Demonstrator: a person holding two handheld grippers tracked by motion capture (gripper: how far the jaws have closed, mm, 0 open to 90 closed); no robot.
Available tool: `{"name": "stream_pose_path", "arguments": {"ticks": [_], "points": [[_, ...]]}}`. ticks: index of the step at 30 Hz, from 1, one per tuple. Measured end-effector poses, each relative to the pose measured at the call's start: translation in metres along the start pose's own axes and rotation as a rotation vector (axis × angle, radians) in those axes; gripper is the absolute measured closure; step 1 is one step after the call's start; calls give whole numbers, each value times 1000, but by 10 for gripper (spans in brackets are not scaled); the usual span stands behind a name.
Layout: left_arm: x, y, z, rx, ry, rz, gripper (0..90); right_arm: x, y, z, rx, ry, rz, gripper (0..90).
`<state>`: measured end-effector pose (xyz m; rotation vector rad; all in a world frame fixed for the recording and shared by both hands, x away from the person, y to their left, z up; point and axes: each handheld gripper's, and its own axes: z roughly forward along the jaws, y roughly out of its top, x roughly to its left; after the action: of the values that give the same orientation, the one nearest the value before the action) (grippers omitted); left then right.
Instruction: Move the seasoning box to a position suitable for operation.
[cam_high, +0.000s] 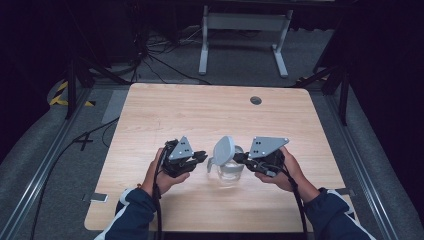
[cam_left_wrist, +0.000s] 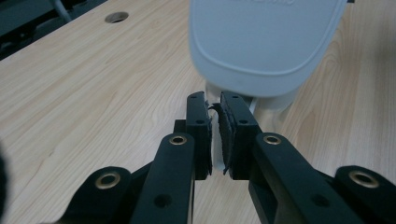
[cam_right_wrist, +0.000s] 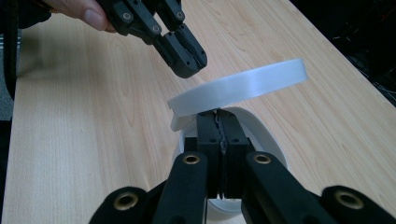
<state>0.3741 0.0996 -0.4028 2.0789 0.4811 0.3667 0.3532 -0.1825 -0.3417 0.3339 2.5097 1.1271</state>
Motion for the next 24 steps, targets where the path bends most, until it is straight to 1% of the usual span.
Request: {"name": "stream_pose_path", "arguments": {"ticks": [1,4,5,7,10,12,13,14,15,19,20,22,24], "points": [[0,-3,-3,7,2,-8,828,1,1,1,1,3,0,892],[1,-9,-5,20,10,-8,828,3,2,3,-1,3,-6,892],[1,-13,-7,32,17,-12,828,3,2,4,-3,7,-8,892],[1,-17,-9,62,30,-3,826,4,3,5,3,6,-16,892],[3,-27,-14,89,53,-14,824,5,3,4,-3,8,-11,892],[5,-34,-17,101,58,-27,824,4,2,2,-7,6,-6,892],[6,-40,-19,117,67,-43,822,3,1,1,-10,7,-4,892],[6,-40,-19,117,67,-43,819,3,1,1,-10,7,-4,892],[7,-44,-19,127,70,-49,819,2,1,0,-8,2,0,892],[8,-57,-22,168,90,-49,813,1,1,-1,-11,0,-2,892],[8,-60,-23,175,91,-58,812,1,2,0,-11,3,0,892],[9,-66,-26,188,97,-67,806,3,4,2,-13,5,-10,892],[10,-70,-29,187,104,-73,804,5,9,5,-16,14,-23,891]]}}
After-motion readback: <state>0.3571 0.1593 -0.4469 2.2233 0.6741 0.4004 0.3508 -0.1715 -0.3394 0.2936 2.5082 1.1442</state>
